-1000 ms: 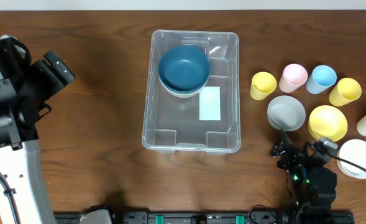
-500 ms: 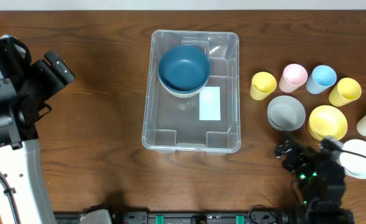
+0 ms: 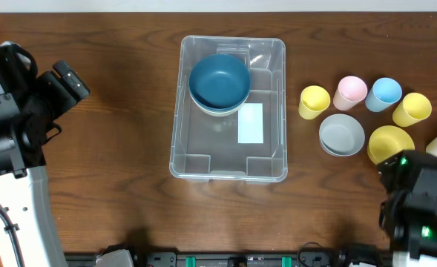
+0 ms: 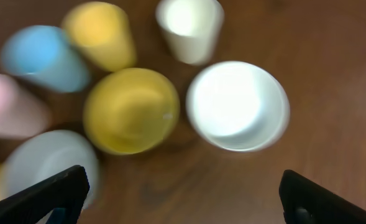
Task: Pack container
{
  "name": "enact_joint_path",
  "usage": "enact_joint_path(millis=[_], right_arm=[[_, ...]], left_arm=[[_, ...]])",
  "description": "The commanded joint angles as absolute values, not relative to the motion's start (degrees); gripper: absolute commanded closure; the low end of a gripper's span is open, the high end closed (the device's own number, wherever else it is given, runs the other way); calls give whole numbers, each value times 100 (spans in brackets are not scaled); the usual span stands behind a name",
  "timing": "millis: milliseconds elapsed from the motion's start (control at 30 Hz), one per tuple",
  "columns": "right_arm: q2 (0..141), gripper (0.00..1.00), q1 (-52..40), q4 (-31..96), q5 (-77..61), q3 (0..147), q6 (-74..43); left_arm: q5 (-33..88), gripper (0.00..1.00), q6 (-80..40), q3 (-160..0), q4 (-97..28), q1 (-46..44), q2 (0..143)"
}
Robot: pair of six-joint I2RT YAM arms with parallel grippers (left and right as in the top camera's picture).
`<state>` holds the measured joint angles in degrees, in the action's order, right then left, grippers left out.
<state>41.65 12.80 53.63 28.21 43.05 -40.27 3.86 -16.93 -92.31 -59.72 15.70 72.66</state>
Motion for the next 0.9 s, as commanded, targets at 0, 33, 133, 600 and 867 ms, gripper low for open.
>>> enact_joint_path(millis=[0,33,133,600,867], right_arm=[[4748,1,2010,5371,2473,4338,-4239],[4939,1,2276,5371,2265,4338,-4239],[5419,1,3022,5374,1756,4338,-4237],[7083,7,5367,4410,379,4338,-4045],[8062,17,5459,3933,447,4338,-4180]], left_arm=[[336,2,-1704,-9286,-5979,1601,7295],[336,2,-1704,-9286,-5979,1601,7295],[336,2,-1704,-9286,-5979,1601,7295],[336,2,-1704,-9286,-5979,1601,7295],[336,2,-1704,-9286,-5979,1601,7295]])
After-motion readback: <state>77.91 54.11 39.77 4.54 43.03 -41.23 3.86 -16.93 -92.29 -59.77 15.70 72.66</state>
